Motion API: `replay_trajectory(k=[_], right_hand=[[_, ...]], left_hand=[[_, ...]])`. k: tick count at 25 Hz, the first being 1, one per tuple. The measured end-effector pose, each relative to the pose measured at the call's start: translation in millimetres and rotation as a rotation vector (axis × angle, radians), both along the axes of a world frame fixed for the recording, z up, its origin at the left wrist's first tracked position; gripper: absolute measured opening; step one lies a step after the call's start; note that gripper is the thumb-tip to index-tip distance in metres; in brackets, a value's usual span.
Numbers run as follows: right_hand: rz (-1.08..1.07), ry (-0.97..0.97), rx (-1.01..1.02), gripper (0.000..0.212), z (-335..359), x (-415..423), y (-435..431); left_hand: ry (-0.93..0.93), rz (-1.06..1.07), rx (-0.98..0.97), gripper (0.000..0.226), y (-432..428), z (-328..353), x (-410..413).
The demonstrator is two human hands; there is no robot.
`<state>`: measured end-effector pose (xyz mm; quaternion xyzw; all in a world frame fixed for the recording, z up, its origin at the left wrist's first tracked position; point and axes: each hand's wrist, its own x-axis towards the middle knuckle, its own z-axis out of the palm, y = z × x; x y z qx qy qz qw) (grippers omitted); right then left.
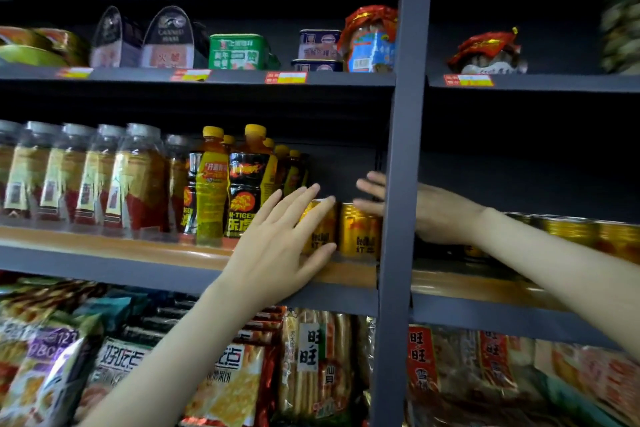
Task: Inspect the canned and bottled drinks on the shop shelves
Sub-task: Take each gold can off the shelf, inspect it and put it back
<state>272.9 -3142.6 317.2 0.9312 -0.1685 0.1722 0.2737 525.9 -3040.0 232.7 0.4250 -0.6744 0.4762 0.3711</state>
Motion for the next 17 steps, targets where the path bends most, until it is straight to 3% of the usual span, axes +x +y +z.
replay_trajectory(k=[2, 4, 6, 10, 13, 15, 17], right_hand=[[-0.13, -0.17, 0.195, 0.078, -3.6, -2.6, 4.5], [-0.022, -0.277, 0.418, 0.06, -8.7, 5.3, 8.7], [0.051, -0.308, 0.6, 0.036, -14.8, 8.8, 6.6], [0.094, -0.31, 0.905, 0.028, -8.8, 5.4, 6.0], [0.096, -0.328, 0.939, 0.019, -8.1, 7.1, 2.0], [0.047, -0.275, 0.828, 0.041, -8.4, 8.7, -1.0], [-0.002, -0.226, 0.762, 0.048, -7.7, 6.8, 1.2]], left_hand=[[0.016, -0.117, -0.074, 0.057, 6.4, 1.9, -30.4], [-0.165, -0.15, -0.158, 0.056, 8.7, 5.8, -57.1], [-0.348, -0.076, -0.172, 0.055, 3.6, 13.4, -65.7], [-0.427, 0.045, -0.138, 0.053, -7.3, 19.7, -64.3], [-0.436, 0.121, -0.102, 0.054, -4.7, 17.8, -66.6], [-0.43, 0.177, -0.09, 0.054, 1.2, 18.2, -66.7], [-0.425, 0.222, -0.064, 0.054, 10.6, 19.2, -69.9]])
